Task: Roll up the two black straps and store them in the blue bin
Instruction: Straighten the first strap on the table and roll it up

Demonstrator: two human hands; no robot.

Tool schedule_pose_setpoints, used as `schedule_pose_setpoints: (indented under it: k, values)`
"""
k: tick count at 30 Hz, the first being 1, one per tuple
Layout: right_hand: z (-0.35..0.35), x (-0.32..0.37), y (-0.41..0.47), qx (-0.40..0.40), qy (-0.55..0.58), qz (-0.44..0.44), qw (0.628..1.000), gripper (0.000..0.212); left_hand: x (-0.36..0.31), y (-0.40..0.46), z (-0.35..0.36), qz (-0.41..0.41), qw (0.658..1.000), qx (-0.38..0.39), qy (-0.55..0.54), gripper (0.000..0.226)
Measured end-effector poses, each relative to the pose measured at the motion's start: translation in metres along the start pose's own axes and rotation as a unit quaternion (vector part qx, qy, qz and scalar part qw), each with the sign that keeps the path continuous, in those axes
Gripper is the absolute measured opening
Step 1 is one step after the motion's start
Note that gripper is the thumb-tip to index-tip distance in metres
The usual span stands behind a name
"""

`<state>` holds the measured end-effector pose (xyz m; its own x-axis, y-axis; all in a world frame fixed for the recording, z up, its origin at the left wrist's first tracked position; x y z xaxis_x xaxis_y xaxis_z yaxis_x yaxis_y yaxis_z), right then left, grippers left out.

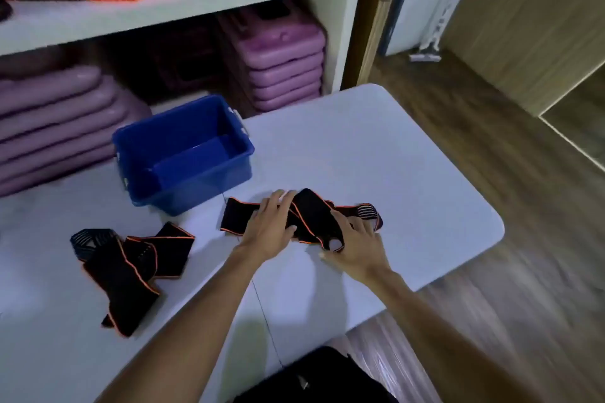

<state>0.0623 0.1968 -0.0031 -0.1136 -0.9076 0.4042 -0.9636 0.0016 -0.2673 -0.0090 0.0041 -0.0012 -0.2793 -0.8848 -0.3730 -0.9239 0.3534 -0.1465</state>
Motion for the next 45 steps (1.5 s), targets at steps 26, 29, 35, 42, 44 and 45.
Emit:
schedule_pose_setpoints:
  k: [26, 29, 35, 42, 44, 45]
  values:
    - [-0.011, 0.007, 0.028, -0.038, 0.317, -0.094, 0.943, 0.042, 0.001, -0.078, -0.034, -0.047, 0.957, -0.071, -0.278, 0.054]
    - [-0.020, -0.001, 0.029, -0.034, 0.327, -0.097, 0.939, 0.041, 0.018, -0.082, -0.047, -0.010, 0.997, -0.040, -0.070, 0.074]
    - [-0.032, -0.035, 0.028, -0.108, 0.274, -0.048, 0.954, 0.042, 0.076, -0.104, -0.045, -0.029, 0.991, -0.035, 0.123, 0.068]
    - [-0.035, -0.055, 0.026, -0.103, 0.244, 0.008, 0.964, 0.028, 0.107, -0.143, -0.034, -0.053, 0.988, -0.027, 0.139, 0.070]
    - [-0.029, -0.055, 0.021, -0.055, 0.201, -0.004, 0.978, 0.028, 0.111, -0.150, -0.026, -0.054, 0.988, -0.011, 0.143, 0.072]
    - [-0.024, -0.055, 0.019, -0.037, 0.174, -0.014, 0.984, 0.028, 0.112, -0.153, -0.020, -0.051, 0.988, -0.003, 0.147, 0.072]
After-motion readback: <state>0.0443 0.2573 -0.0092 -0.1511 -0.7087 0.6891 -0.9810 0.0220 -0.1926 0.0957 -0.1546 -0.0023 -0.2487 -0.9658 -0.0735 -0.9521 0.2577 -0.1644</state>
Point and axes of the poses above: each hand's wrist, its own y-axis towards the middle knuckle, its own z-axis out of the palm, x = y × z, the point moved 1 cm from there along y, towards the middle knuckle, and after that the axes turned 4 degrees about -z, right-handed, at the moved point
